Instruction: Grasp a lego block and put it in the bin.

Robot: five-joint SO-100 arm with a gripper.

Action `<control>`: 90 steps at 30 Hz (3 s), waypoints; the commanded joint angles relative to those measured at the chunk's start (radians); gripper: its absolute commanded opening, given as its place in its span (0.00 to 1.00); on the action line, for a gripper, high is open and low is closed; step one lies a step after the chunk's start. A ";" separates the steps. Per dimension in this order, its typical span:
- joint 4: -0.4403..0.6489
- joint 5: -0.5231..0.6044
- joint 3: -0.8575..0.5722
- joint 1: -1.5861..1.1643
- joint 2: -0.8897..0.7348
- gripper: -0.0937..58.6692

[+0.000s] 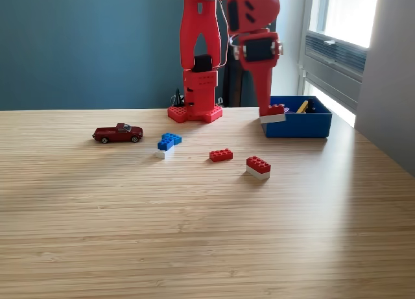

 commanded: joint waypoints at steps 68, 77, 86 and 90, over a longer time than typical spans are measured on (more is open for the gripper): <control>-0.006 -0.532 0.222 0.189 0.101 0.41; -0.006 -0.532 0.218 0.166 0.095 0.41; -0.006 -0.548 0.206 0.166 0.097 0.41; -0.006 -0.548 0.179 0.166 0.094 0.46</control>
